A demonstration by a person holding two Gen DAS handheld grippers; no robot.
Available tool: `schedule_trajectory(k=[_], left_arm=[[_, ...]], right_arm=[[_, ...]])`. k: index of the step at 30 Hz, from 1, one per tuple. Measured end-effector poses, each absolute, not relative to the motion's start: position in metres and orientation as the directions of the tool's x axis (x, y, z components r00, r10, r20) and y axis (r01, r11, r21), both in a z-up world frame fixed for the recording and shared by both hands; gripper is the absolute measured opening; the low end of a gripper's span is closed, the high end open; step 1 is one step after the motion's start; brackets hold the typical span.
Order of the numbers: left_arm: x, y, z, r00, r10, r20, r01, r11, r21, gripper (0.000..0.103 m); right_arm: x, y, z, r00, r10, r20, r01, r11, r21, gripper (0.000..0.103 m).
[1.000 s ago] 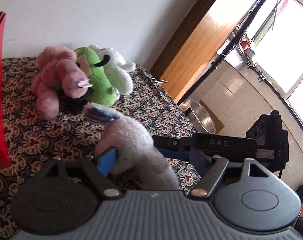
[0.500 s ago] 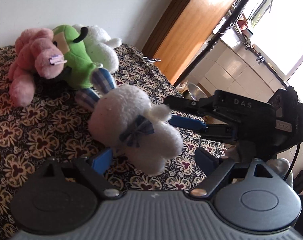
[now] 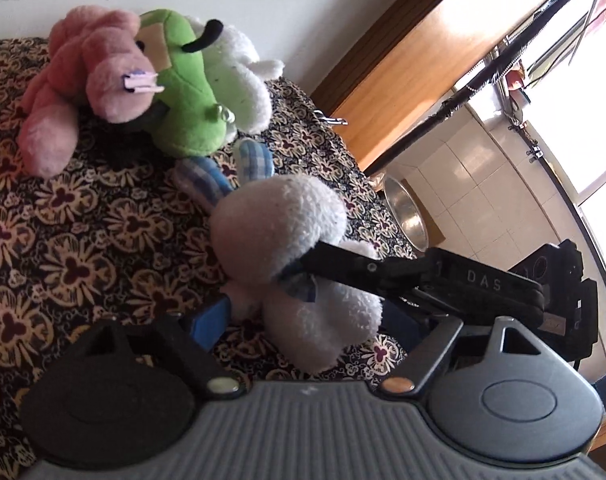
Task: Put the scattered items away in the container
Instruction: 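Lift the white bunny and carry it with both grippers to the red box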
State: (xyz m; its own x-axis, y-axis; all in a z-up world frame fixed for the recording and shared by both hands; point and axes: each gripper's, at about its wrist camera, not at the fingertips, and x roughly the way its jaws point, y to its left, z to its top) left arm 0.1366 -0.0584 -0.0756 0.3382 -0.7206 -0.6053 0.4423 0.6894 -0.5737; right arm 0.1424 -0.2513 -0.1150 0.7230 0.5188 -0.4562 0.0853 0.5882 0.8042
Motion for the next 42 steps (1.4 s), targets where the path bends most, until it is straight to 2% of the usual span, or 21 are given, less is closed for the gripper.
schedule_trajectory(k=[5,7,8,14,21,27,33,42], left_arm=[[0.136,-0.064,-0.075,0.347,-0.726,-0.594,0.479,0.682,-0.552,0.085],[0.134,-0.065,-0.072,0.341,-0.737,-0.584,0.501,0.668,-0.55,0.077],[0.132,-0.065,-0.07,0.331,-0.748,-0.575,0.517,0.653,-0.553,0.065],[0.117,-0.045,-0.05,0.377,-0.763,-0.525,0.548,0.641,-0.538,0.064],[0.079,0.01,0.006,0.56,-0.718,-0.415,0.597,0.696,-0.399,0.063],[0.06,0.071,0.043,0.719,-0.607,-0.34,0.545,0.795,-0.267,0.063],[0.069,0.136,0.057,0.802,-0.496,-0.334,0.438,0.867,-0.236,0.063],[0.113,0.21,0.047,0.801,-0.409,-0.437,0.325,0.911,-0.255,0.064]], right_arm=[[0.137,-0.256,-0.117,0.726,0.534,-0.433,0.101,0.539,0.836,0.046],[0.134,-0.259,-0.118,0.729,0.549,-0.41,0.113,0.494,0.862,0.044],[0.132,-0.258,-0.116,0.73,0.551,-0.404,0.109,0.489,0.865,0.044],[0.122,-0.243,-0.091,0.747,0.551,-0.373,0.037,0.525,0.85,0.044],[0.126,-0.202,-0.046,0.738,0.645,-0.2,-0.165,0.46,0.873,0.044],[0.152,-0.141,-0.011,0.657,0.749,-0.081,-0.324,0.378,0.867,0.044],[0.189,-0.063,0.006,0.559,0.824,-0.093,-0.38,0.354,0.854,0.044],[0.217,0.02,-0.002,0.488,0.844,-0.222,-0.269,0.387,0.882,0.044]])
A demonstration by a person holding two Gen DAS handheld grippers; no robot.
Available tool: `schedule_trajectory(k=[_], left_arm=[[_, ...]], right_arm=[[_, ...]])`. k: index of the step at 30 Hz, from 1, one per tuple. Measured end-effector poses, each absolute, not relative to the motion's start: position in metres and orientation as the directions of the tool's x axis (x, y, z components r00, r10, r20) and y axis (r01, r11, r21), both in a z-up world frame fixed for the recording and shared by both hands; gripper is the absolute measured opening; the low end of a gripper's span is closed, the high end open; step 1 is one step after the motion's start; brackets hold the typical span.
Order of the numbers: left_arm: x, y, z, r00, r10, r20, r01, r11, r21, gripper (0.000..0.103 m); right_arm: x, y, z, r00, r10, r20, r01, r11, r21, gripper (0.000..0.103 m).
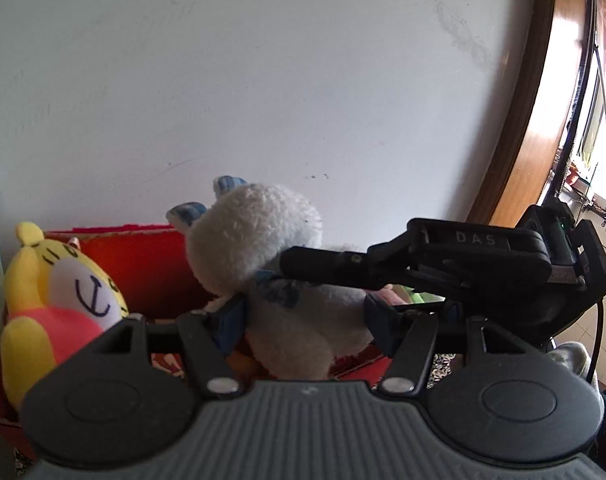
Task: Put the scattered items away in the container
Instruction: 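Lift the white bunny and carry it with both grippers to the red box, then lower the bunny into the box beside the tiger and open both grippers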
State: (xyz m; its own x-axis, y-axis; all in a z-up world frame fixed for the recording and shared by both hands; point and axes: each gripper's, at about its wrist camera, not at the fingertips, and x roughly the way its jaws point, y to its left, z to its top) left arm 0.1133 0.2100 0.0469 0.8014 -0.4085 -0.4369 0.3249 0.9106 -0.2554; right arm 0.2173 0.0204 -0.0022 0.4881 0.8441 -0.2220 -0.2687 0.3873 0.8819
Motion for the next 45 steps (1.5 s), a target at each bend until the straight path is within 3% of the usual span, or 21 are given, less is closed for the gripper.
schedule_trajectory(k=[13,16,22,26,29,34,40,45], left_arm=[[0.132,0.251,0.014,0.784,-0.276,-0.556,0.202,0.96,-0.192,0.059],[0.134,0.251,0.007,0.777,-0.257,-0.574,0.195,0.966,-0.169,0.059],[0.137,0.253,-0.002,0.756,-0.272,-0.595,0.187,0.961,-0.201,0.059],[0.137,0.253,-0.003,0.754,-0.266,-0.601,0.171,0.962,-0.211,0.059],[0.138,0.251,-0.004,0.754,-0.26,-0.603,0.163,0.964,-0.213,0.059],[0.141,0.254,-0.008,0.753,-0.26,-0.604,0.147,0.962,-0.231,0.06],[0.139,0.252,-0.007,0.768,-0.248,-0.591,0.134,0.964,-0.23,0.062],[0.139,0.249,-0.006,0.778,-0.232,-0.584,0.126,0.968,-0.216,0.063]], right_arm=[[0.235,0.093,-0.013,0.386,0.736,-0.556,-0.173,0.65,0.74,0.047],[0.24,0.1,-0.018,0.355,0.72,-0.596,-0.17,0.676,0.716,0.048],[0.249,0.089,-0.022,0.321,0.708,-0.629,-0.155,0.695,0.702,0.057],[0.248,0.073,-0.006,0.387,0.693,-0.608,-0.175,0.703,0.69,0.065],[0.246,0.059,0.007,0.471,0.666,-0.579,-0.196,0.719,0.667,0.062],[0.256,0.063,-0.002,0.455,0.644,-0.615,-0.187,0.744,0.641,0.041],[0.258,0.091,-0.022,0.327,0.712,-0.621,-0.212,0.696,0.686,0.036],[0.251,0.093,-0.018,0.347,0.701,-0.624,-0.264,0.711,0.652,0.037]])
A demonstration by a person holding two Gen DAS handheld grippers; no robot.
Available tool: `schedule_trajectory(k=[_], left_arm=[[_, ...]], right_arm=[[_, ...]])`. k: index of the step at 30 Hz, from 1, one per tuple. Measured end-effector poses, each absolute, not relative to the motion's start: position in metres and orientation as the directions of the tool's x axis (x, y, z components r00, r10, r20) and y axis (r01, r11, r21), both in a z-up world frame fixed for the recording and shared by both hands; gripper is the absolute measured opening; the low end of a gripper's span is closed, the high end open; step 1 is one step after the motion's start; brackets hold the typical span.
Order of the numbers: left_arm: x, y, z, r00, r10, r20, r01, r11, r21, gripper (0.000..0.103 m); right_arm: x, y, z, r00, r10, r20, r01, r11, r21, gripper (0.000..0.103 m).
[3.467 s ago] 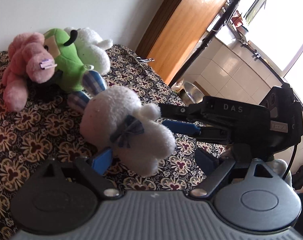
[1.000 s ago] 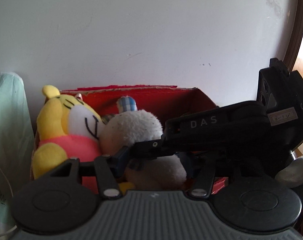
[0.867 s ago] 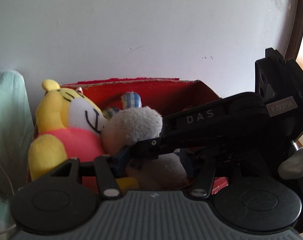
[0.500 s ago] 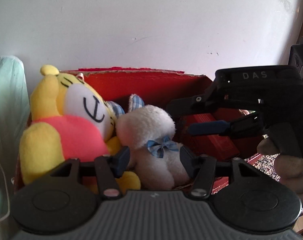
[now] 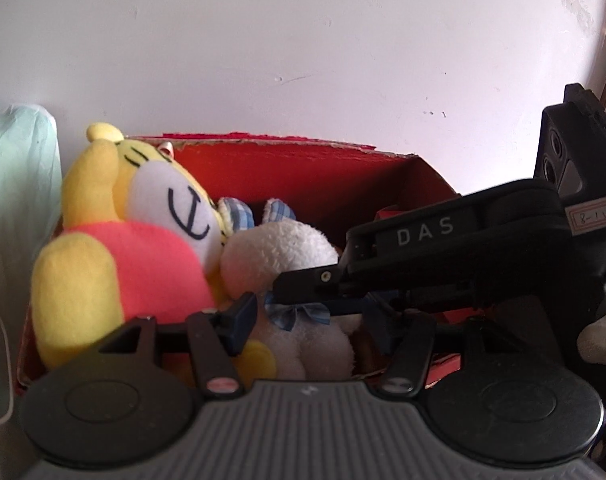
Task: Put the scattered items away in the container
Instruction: 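Lower the bunny into the box beside the tiger and open both grippers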
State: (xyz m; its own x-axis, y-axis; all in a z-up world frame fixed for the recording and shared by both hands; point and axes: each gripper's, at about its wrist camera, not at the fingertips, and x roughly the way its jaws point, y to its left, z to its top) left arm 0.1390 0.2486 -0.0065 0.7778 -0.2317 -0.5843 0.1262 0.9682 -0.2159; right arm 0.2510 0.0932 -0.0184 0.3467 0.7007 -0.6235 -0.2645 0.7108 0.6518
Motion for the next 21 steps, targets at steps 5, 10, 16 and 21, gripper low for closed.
schedule_trajectory(k=[5,10,16,21], left_arm=[[0.141,0.245,-0.006,0.78,-0.217,-0.587,0.115,0.972,-0.207,0.068],[0.139,0.242,-0.006,0.787,-0.204,-0.582,0.106,0.974,-0.199,0.07],[0.138,0.237,-0.008,0.807,-0.17,-0.566,0.085,0.981,-0.173,0.076],[0.141,0.231,-0.009,0.811,-0.142,-0.567,0.061,0.985,-0.159,0.081]], right_arm=[[0.248,0.085,-0.013,0.327,0.739,-0.589,-0.274,0.671,0.689,0.051],[0.234,0.078,-0.004,0.364,0.75,-0.552,-0.312,0.657,0.686,0.052],[0.203,0.057,0.008,0.5,0.731,-0.463,-0.422,0.673,0.607,0.051],[0.181,0.044,0.015,0.577,0.699,-0.423,-0.487,0.71,0.509,0.051]])
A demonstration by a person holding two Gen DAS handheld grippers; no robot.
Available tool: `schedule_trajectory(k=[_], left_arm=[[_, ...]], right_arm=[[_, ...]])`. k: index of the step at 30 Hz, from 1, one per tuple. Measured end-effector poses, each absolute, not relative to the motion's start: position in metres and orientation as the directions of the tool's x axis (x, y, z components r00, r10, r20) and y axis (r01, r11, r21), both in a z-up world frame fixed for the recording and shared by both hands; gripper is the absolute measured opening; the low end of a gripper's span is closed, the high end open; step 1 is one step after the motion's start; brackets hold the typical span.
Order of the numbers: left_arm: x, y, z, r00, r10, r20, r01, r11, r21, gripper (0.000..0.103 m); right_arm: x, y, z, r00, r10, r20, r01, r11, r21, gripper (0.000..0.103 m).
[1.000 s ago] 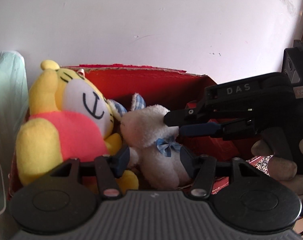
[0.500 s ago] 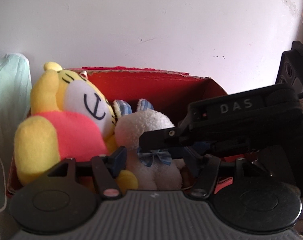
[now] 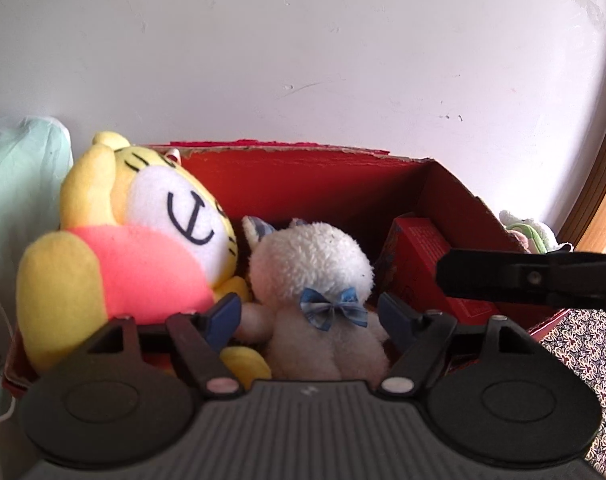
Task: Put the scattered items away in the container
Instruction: 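Lower the bunny into the box beside the tiger and open both grippers, then move both grippers toward the pink and green plush toys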
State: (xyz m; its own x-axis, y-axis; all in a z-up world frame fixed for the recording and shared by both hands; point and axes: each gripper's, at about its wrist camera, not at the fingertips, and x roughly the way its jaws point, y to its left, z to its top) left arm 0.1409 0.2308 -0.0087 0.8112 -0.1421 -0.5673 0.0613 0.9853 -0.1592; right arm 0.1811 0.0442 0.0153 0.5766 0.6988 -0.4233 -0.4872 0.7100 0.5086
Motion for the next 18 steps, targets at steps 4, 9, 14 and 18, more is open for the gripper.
schedule_trajectory(k=[4,9,14,18], left_arm=[[0.144,0.23,-0.009,0.808,-0.134,-0.574,0.05,0.986,-0.16,0.083],[0.144,0.22,-0.005,0.803,-0.083,-0.59,0.006,0.991,-0.13,0.076],[0.133,0.207,0.008,0.803,-0.011,-0.595,-0.06,0.993,-0.099,0.083],[0.124,0.194,0.016,0.812,0.048,-0.582,-0.113,0.991,-0.077,0.098]], right_arm=[[0.173,0.029,0.015,0.588,0.712,-0.385,-0.501,0.694,0.517,0.047],[0.161,0.007,0.011,0.622,0.702,-0.347,-0.479,0.691,0.541,0.048],[0.15,-0.009,0.006,0.647,0.69,-0.324,-0.459,0.692,0.557,0.044],[0.142,-0.017,0.005,0.656,0.694,-0.297,-0.466,0.682,0.564,0.043]])
